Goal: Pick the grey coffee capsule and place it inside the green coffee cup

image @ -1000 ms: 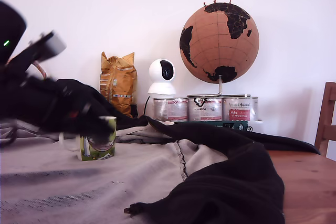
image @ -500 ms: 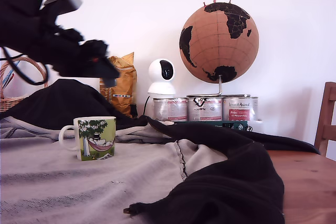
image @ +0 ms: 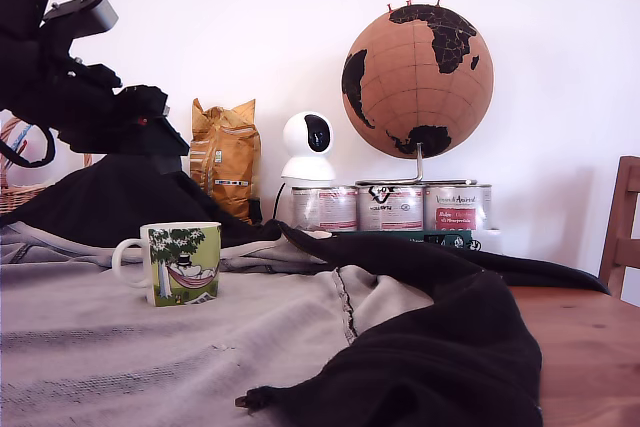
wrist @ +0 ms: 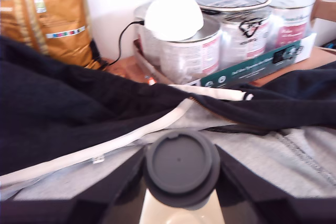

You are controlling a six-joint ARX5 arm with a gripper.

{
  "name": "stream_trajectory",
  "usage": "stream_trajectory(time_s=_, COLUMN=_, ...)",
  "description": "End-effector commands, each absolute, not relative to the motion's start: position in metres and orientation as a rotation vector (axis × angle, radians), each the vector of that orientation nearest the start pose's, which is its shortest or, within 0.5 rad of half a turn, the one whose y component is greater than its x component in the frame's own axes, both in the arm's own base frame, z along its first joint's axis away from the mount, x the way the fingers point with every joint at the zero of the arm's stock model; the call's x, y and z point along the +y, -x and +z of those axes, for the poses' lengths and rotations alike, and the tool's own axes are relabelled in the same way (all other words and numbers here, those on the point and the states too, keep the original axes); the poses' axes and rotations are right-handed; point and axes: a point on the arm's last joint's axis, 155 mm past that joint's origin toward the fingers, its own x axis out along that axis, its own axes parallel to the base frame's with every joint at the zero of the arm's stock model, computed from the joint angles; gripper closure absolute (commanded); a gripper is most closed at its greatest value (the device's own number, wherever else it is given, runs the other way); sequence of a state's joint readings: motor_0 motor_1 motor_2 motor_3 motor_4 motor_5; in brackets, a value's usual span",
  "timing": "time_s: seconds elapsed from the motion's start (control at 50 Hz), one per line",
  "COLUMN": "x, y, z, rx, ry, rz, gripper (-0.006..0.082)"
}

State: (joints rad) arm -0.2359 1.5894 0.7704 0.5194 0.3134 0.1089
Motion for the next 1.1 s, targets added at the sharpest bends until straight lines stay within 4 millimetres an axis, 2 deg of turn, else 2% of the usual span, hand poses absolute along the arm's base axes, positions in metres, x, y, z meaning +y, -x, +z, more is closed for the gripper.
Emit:
stream_trajectory(time_s=0.0, x=-0.169, y=-0.442, z=0.130, rx=0.333, ry=-0.095, rz=-0.574, gripper=0.0195)
stream_trajectory(time_s=0.06, x=-0.171, y=-0.441, z=0.120, rx=0.357, ry=-0.092, rz=-0.587, gripper=0.0113)
stream_trajectory(time_s=0.18, x=-0.173, y=-0.441, z=0.117, rx=0.360, ry=-0.092, rz=-0.593, gripper=0.0115)
stream_trajectory(time_s=0.38, x=-0.176, y=-0.451, z=0.138, rx=0.304, ry=-0.094, rz=-0.593, gripper=0.0116)
stream_trajectory(time_s=0.52, x=-0.176, y=-0.453, z=0.165, rx=0.266, ry=-0.096, rz=-0.591, gripper=0.0145)
stream_trajectory(time_s=0.58, x=-0.175, y=-0.451, z=0.180, rx=0.247, ry=-0.097, rz=-0.588, gripper=0.0192)
stream_trajectory(time_s=0.64, x=-0.170, y=-0.449, z=0.195, rx=0.227, ry=-0.099, rz=-0.571, gripper=0.0296)
stream_trajectory(time_s=0.78, x=-0.146, y=-0.438, z=0.225, rx=0.210, ry=-0.101, rz=-0.508, gripper=0.0773)
stream_trajectory(time_s=0.8, x=-0.142, y=-0.437, z=0.228, rx=0.210, ry=-0.100, rz=-0.497, gripper=0.0805)
stream_trajectory(time_s=0.84, x=-0.132, y=-0.433, z=0.235, rx=0.210, ry=-0.096, rz=-0.467, gripper=0.0774)
stream_trajectory(time_s=1.08, x=-0.077, y=-0.403, z=0.255, rx=0.278, ry=-0.058, rz=-0.322, gripper=0.0781)
